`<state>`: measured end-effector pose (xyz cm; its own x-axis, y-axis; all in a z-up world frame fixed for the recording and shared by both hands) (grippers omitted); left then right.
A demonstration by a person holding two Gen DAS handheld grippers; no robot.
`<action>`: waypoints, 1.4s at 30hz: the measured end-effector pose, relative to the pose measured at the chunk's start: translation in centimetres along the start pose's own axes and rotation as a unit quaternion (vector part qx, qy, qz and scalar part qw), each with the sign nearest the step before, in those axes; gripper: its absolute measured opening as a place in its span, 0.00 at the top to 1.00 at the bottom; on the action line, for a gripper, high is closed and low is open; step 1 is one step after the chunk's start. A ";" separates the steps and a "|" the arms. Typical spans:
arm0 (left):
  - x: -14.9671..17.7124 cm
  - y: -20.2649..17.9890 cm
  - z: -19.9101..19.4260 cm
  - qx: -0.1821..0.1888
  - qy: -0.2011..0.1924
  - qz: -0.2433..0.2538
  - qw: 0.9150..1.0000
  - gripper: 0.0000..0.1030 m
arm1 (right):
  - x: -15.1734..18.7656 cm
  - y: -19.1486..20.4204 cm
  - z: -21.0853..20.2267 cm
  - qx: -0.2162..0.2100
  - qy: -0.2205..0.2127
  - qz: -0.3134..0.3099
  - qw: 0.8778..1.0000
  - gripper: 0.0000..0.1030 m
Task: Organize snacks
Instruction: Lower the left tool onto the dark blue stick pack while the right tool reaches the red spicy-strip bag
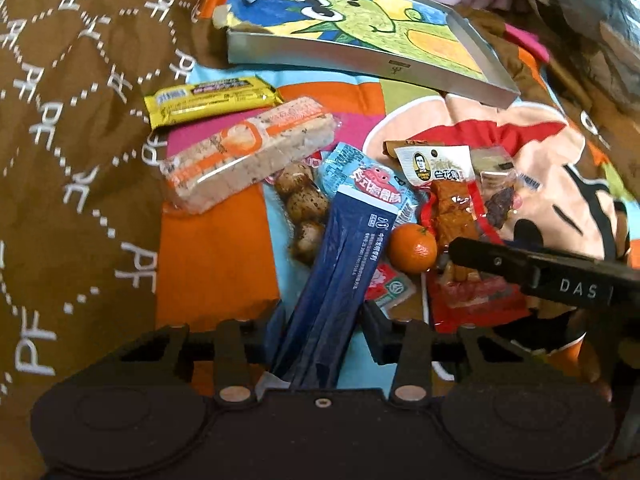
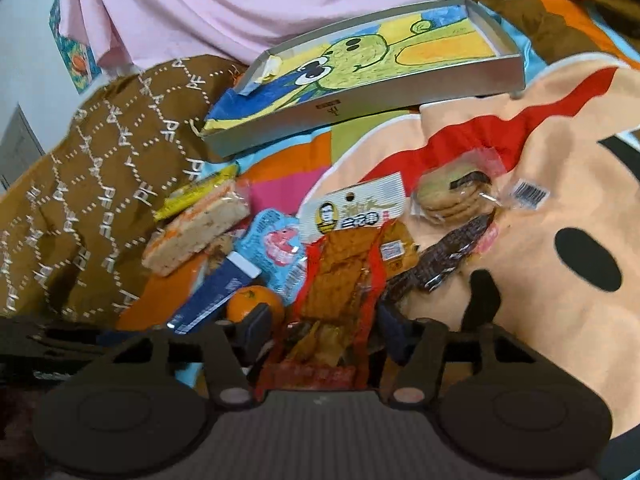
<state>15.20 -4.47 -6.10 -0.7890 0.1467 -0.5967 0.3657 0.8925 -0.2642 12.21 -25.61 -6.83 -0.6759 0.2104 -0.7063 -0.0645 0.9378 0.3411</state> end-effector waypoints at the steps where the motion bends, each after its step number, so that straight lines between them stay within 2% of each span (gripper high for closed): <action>1: 0.0 0.0 0.0 0.000 -0.001 -0.005 1.000 0.58 | 0.0 0.1 -0.1 -0.003 -0.002 0.001 1.000 0.47; 2: 0.1 0.0 0.0 -0.001 -0.001 -0.009 1.000 0.58 | 0.0 0.2 -0.3 -0.005 -0.009 -0.002 1.000 0.52; 5: 0.1 0.2 0.0 -0.001 -0.002 -0.020 1.000 0.59 | -0.5 0.5 -1.1 -0.017 -0.032 -0.002 0.999 0.58; 8: 0.2 0.2 0.1 -0.001 -0.003 -0.026 1.000 0.59 | -1.0 0.6 -1.1 -0.038 -0.039 0.006 0.998 0.59; 13: 0.2 0.2 0.1 -0.005 -0.005 -0.028 1.000 0.58 | -1.6 0.3 0.5 -0.043 -0.035 0.027 0.998 0.57; 16: 0.3 0.0 0.2 -0.010 -0.006 -0.023 1.000 0.59 | -1.8 -0.7 1.8 -0.043 -0.018 0.051 0.998 0.52; 21: 0.4 0.0 0.2 -0.011 -0.009 -0.022 1.000 0.59 | -1.5 -1.6 2.7 -0.048 -0.002 0.070 0.996 0.55; 22: 0.4 0.1 0.2 -0.010 -0.010 -0.024 1.000 0.59 | -1.5 -1.5 2.7 -0.048 -0.002 0.065 0.997 0.57; 25: 0.4 0.2 0.1 -0.009 -0.010 -0.030 0.999 0.59 | -1.4 -0.7 2.5 -0.047 -0.003 0.052 0.998 0.73; 28: 0.3 0.4 0.1 -0.008 -0.008 -0.043 0.999 0.60 | -1.7 0.1 1.5 -0.061 -0.015 0.038 0.997 0.76; 31: 0.3 0.4 0.1 -0.008 -0.008 -0.046 0.999 0.60 | -1.9 1.1 0.8 -0.069 -0.025 0.013 0.997 0.76; 34: 0.4 0.3 0.1 -0.010 -0.009 -0.042 0.999 0.60 | -1.7 1.5 1.3 -0.065 -0.015 0.008 0.998 0.72; 38: 0.5 0.1 0.2 -0.013 -0.011 -0.034 0.999 0.60 | -1.3 0.5 2.3 -0.072 0.009 0.041 0.997 0.67; 42: 0.3 -0.2 0.3 -0.020 -0.008 -0.036 0.999 0.60 | -1.1 -0.5 2.5 -0.087 0.013 0.082 0.993 0.71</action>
<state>15.03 -4.76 -6.41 -0.8044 0.0750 -0.5893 0.2882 0.9167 -0.2767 14.84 -25.62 -7.80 -0.7068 0.3466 -0.6166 -0.0769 0.8289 0.5541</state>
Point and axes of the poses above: each gripper's, at about its wrist camera, not at the fingertips, and z roughly the way its jaws point, y to its left, x to its underside, the point moved 3 cm from there along z, roughly the way its jaws point, and after that the axes turned 1 degree about -y, right-handed, at the moved point
